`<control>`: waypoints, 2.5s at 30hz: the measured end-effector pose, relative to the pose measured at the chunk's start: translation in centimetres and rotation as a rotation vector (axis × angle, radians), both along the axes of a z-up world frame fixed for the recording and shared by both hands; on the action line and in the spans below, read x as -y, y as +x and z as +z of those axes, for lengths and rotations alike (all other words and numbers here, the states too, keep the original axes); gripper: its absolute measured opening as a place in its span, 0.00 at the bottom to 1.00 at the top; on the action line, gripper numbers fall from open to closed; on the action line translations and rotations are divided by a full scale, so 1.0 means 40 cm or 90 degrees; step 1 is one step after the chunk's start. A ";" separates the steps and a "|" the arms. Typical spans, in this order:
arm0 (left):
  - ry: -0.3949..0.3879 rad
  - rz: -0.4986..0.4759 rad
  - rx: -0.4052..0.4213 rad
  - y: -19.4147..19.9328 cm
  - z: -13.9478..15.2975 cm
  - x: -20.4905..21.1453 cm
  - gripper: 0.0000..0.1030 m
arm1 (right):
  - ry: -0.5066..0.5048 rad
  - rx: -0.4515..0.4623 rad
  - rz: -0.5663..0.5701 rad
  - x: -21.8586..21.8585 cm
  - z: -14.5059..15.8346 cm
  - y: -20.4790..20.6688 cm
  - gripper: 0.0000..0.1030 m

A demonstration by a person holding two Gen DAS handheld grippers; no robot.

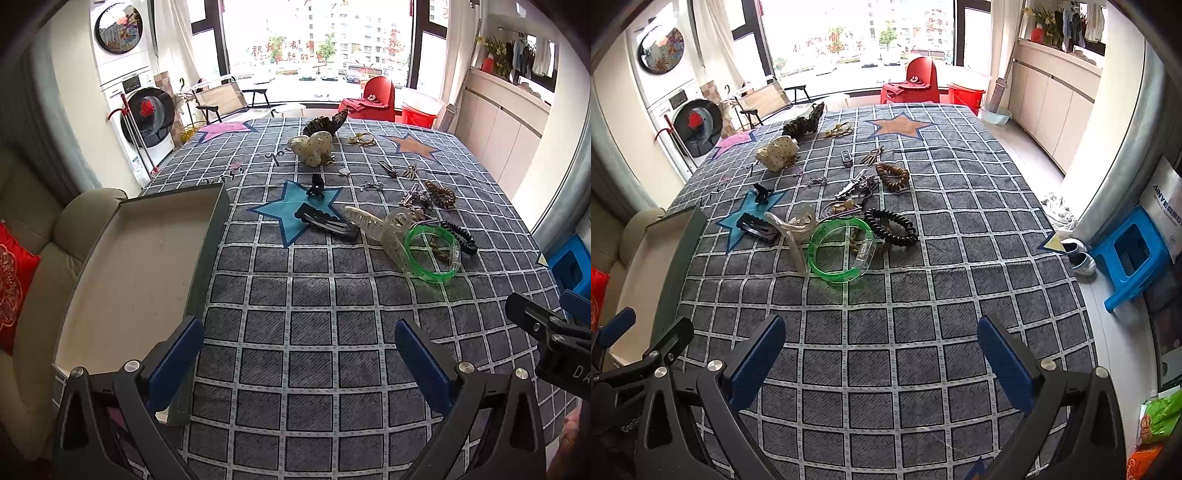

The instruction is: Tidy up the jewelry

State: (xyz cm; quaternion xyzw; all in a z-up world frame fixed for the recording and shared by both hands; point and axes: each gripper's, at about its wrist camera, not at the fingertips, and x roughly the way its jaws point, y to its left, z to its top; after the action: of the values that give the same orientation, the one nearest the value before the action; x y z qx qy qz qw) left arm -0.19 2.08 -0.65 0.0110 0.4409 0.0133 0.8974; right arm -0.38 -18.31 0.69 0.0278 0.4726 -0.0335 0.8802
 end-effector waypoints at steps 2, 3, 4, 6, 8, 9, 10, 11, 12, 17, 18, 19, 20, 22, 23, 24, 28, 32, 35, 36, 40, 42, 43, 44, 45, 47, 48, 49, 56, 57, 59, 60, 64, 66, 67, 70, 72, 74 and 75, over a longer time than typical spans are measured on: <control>-0.001 0.000 0.001 -0.001 0.001 -0.001 1.00 | 0.000 0.000 0.000 0.001 -0.001 0.002 1.00; -0.001 0.000 0.001 -0.001 0.000 -0.001 1.00 | 0.000 -0.001 0.000 0.000 -0.003 0.002 1.00; -0.001 0.000 0.001 0.000 -0.001 -0.001 1.00 | 0.001 0.000 0.000 0.001 0.000 0.001 1.00; -0.001 0.000 0.001 -0.001 0.001 0.000 1.00 | 0.000 0.000 0.000 0.000 -0.001 0.001 1.00; -0.001 0.001 0.000 0.000 -0.002 -0.001 1.00 | 0.001 -0.001 0.000 0.001 0.000 0.000 1.00; -0.001 0.002 0.000 0.001 -0.003 -0.001 1.00 | 0.001 -0.001 -0.001 0.000 0.000 0.000 1.00; -0.001 0.002 -0.001 0.002 -0.005 -0.001 1.00 | 0.001 -0.001 0.000 0.000 0.001 0.000 1.00; -0.001 0.002 -0.001 0.000 -0.003 -0.003 1.00 | 0.000 -0.001 0.000 0.000 0.001 0.000 1.00; 0.000 0.002 -0.002 0.001 -0.005 -0.004 1.00 | 0.000 -0.001 -0.001 -0.002 -0.002 0.000 1.00; 0.001 0.008 -0.004 0.004 -0.009 -0.002 1.00 | 0.002 -0.003 -0.003 0.007 -0.004 0.005 1.00; -0.002 0.008 -0.006 0.005 -0.011 -0.003 1.00 | 0.003 -0.003 -0.003 0.008 -0.005 0.005 1.00; -0.004 0.008 -0.008 0.006 -0.010 -0.001 1.00 | 0.004 -0.003 -0.004 0.009 -0.005 0.005 1.00; -0.006 0.009 -0.011 0.007 -0.012 -0.001 1.00 | 0.004 -0.003 -0.004 0.010 -0.003 0.005 1.00; -0.006 0.009 -0.013 0.009 -0.014 0.002 1.00 | 0.006 -0.004 -0.006 0.012 -0.005 0.005 1.00; -0.005 0.009 -0.013 0.010 -0.015 0.003 1.00 | 0.007 -0.005 -0.007 0.014 -0.005 0.005 1.00; -0.003 0.009 -0.013 0.010 -0.016 0.004 1.00 | 0.007 -0.005 -0.008 0.014 -0.006 0.005 1.00; 0.001 0.007 -0.014 0.011 -0.017 0.007 1.00 | 0.009 -0.007 -0.009 0.018 -0.007 0.006 1.00; 0.008 0.005 -0.015 0.014 -0.021 0.012 1.00 | 0.012 -0.009 -0.011 0.023 -0.010 0.009 1.00; 0.013 0.007 -0.017 0.018 -0.025 0.014 1.00 | 0.012 -0.010 -0.013 0.030 -0.015 0.013 1.00; 0.012 0.006 -0.018 0.020 -0.028 0.014 1.00 | 0.012 -0.010 -0.013 0.032 -0.017 0.014 1.00; 0.006 0.001 -0.021 0.034 -0.038 0.009 1.00 | 0.008 -0.015 -0.015 0.046 -0.029 0.022 1.00; 0.001 0.006 -0.025 0.050 -0.044 0.005 1.00 | 0.008 -0.019 -0.021 0.058 -0.036 0.026 1.00; -0.002 0.011 -0.026 0.059 -0.048 0.001 1.00 | 0.009 -0.021 -0.025 0.065 -0.040 0.029 1.00; -0.008 0.014 -0.028 0.068 -0.053 -0.003 1.00 | 0.010 -0.023 -0.028 0.073 -0.044 0.033 1.00; -0.017 0.015 -0.033 0.080 -0.059 -0.008 1.00 | 0.011 -0.026 -0.032 0.081 -0.048 0.037 1.00; -0.042 0.012 -0.042 0.103 -0.071 -0.015 1.00 | 0.011 -0.030 -0.035 0.095 -0.056 0.046 1.00; -0.053 0.009 -0.046 0.114 -0.076 -0.016 1.00 | 0.009 -0.032 -0.036 0.101 -0.060 0.051 1.00; -0.065 0.004 -0.049 0.125 -0.080 -0.016 1.00 | 0.006 -0.034 -0.035 0.107 -0.065 0.057 1.00; -0.123 -0.044 -0.067 0.202 -0.103 0.032 1.00 | -0.017 -0.039 -0.007 0.140 -0.107 0.115 1.00; -0.128 -0.052 -0.071 0.213 -0.108 0.043 1.00 | -0.022 -0.041 0.000 0.143 -0.116 0.124 1.00; -0.138 -0.067 -0.080 0.235 -0.120 0.066 1.00 | -0.028 -0.048 0.014 0.146 -0.133 0.141 1.00; -0.144 -0.073 -0.085 0.246 -0.125 0.078 1.00 | -0.028 -0.048 0.021 0.149 -0.143 0.150 1.00; -0.157 -0.088 -0.099 0.289 -0.139 0.112 1.00 | -0.035 -0.041 0.053 0.147 -0.169 0.179 0.99; -0.154 -0.089 -0.106 0.307 -0.148 0.125 0.93 | -0.041 -0.034 0.069 0.141 -0.176 0.192 0.96; -0.154 -0.090 -0.111 0.316 -0.153 0.131 0.93 | -0.043 -0.032 0.076 0.138 -0.178 0.198 0.95; -0.151 -0.085 -0.116 0.332 -0.165 0.137 0.93 | -0.051 -0.029 0.100 0.126 -0.187 0.220 0.89; -0.147 -0.082 -0.115 0.338 -0.168 0.144 0.93 | -0.059 -0.028 0.113 0.117 -0.193 0.236 0.86; -0.145 -0.080 -0.114 0.343 -0.172 0.143 0.90 | -0.067 -0.024 0.127 0.108 -0.198 0.248 0.81; -0.143 -0.080 -0.117 0.346 -0.175 0.145 0.80 | -0.069 -0.020 0.133 0.104 -0.197 0.253 0.80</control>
State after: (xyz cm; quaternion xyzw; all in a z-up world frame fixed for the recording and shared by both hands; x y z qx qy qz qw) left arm 13.64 -3.72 -7.64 -0.0612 0.5181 -0.0932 0.8480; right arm 9.74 -22.47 -7.21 -0.0698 0.4840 0.0327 0.8716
